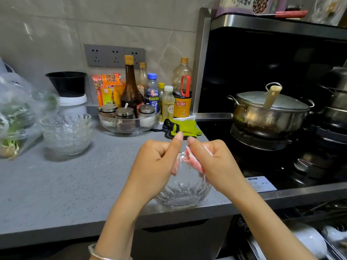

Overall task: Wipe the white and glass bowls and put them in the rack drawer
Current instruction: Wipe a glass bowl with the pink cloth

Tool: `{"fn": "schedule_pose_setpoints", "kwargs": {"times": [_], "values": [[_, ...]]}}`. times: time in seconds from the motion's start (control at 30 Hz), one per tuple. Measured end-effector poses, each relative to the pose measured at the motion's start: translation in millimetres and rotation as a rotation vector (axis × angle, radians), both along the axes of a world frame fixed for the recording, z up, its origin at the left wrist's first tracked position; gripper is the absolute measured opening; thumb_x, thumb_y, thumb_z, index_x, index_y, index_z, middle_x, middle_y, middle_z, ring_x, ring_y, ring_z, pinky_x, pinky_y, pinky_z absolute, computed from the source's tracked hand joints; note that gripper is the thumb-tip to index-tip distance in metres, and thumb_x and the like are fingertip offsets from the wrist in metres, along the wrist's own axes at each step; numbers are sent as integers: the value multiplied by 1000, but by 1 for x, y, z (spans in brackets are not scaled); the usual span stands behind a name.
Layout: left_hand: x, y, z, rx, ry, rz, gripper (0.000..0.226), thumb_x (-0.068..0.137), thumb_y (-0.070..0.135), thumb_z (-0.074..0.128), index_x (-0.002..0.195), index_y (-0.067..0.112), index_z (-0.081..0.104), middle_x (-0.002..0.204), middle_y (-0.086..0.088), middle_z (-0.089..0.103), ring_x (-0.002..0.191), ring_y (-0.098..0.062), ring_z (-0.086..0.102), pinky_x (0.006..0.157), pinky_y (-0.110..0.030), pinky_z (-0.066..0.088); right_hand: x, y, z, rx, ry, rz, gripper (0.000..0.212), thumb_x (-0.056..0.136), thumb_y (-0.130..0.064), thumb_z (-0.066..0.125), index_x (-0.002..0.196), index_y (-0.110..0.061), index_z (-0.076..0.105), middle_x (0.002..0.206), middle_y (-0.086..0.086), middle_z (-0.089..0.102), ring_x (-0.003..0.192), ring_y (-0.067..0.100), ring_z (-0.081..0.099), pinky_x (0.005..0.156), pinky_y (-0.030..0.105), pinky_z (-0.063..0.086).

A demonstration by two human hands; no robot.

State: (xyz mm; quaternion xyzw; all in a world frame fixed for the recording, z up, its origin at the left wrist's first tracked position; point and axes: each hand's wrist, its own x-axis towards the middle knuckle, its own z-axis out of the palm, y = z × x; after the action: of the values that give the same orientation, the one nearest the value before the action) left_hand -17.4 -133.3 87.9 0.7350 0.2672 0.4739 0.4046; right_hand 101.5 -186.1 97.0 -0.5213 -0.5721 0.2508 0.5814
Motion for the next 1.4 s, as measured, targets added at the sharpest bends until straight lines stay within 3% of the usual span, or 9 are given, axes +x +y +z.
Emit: {"fn": "schedule_pose_setpoints", "kwargs": {"times": [0.13, 0.2, 0.33, 0.43, 0.63, 0.87, 1.03, 1.2, 1.4], "values": [[1, -4, -13, -197, -178, 147, 63, 91, 46, 46, 35, 20, 34, 34, 8, 27, 34, -6, 26, 39, -13, 26, -3, -2, -23, 160, 74, -141, 53, 102, -23, 40, 52, -11, 50, 48, -6, 53, 49, -3, 55, 56, 5, 40], [4, -4, -21, -336, -297, 228, 66, 94, 43, 47, 34, 20, 33, 37, 8, 26, 36, -7, 25, 38, -14, 24, -9, -4, -38, 215, 19, -198, 35, 100, -37, 36, 95, -25, 68, 97, -9, 70, 94, -6, 62, 80, 11, 46], [18, -14, -30, -497, -477, 257, 58, 96, 41, 46, 41, 23, 42, 39, 8, 33, 36, -6, 32, 37, -16, 28, -24, -3, -52, 406, -640, -435, 44, 101, -38, 26, 131, -24, 55, 138, -7, 51, 138, 16, 37, 109, 43, 34], [23, -21, -31, -527, -530, 199, 54, 96, 41, 43, 54, 8, 50, 43, -1, 43, 39, -9, 42, 37, -15, 32, -21, 3, -49, 467, -721, -453, 44, 100, -35, 29, 123, -19, 63, 130, -3, 58, 130, 19, 46, 105, 42, 37], [14, -19, -28, -469, -548, 342, 63, 97, 43, 43, 38, 22, 33, 40, 8, 25, 37, -8, 23, 37, -16, 21, -9, 10, -51, 254, -32, -220, 42, 95, -50, 25, 125, -40, 53, 124, -19, 58, 119, -4, 51, 100, 31, 45], [19, -17, -28, -339, -462, 186, 59, 82, 54, 43, 42, 11, 44, 39, 1, 41, 38, -9, 39, 40, -18, 32, -20, 9, -39, 402, -622, -415, 38, 97, -32, 37, 118, -22, 66, 121, -7, 61, 118, 15, 54, 97, 39, 43], [9, -15, -30, -369, -472, 237, 61, 93, 45, 41, 37, 21, 36, 39, 7, 30, 37, -6, 28, 39, -14, 30, -5, 13, -23, 185, -1, -133, 42, 93, -32, 42, 92, 4, 63, 77, 14, 58, 74, 9, 58, 67, 15, 47], [1, -8, -40, -464, -569, 79, 74, 88, 56, 52, 62, -12, 41, 76, -17, 51, 72, -29, 46, 76, -45, 45, 10, 11, -28, -79, 465, -142, 38, 89, -33, 58, 88, 4, 64, 96, 28, 64, 90, 33, 67, 87, 38, 51], [-8, 6, -33, -442, -384, 29, 74, 84, 59, 53, 61, -11, 52, 69, -17, 56, 65, -26, 50, 70, -30, 46, 14, 5, -34, -175, 438, -196, 56, 72, -59, 68, 64, -3, 67, 64, 11, 63, 68, 34, 54, 71, 45, 42]]}}
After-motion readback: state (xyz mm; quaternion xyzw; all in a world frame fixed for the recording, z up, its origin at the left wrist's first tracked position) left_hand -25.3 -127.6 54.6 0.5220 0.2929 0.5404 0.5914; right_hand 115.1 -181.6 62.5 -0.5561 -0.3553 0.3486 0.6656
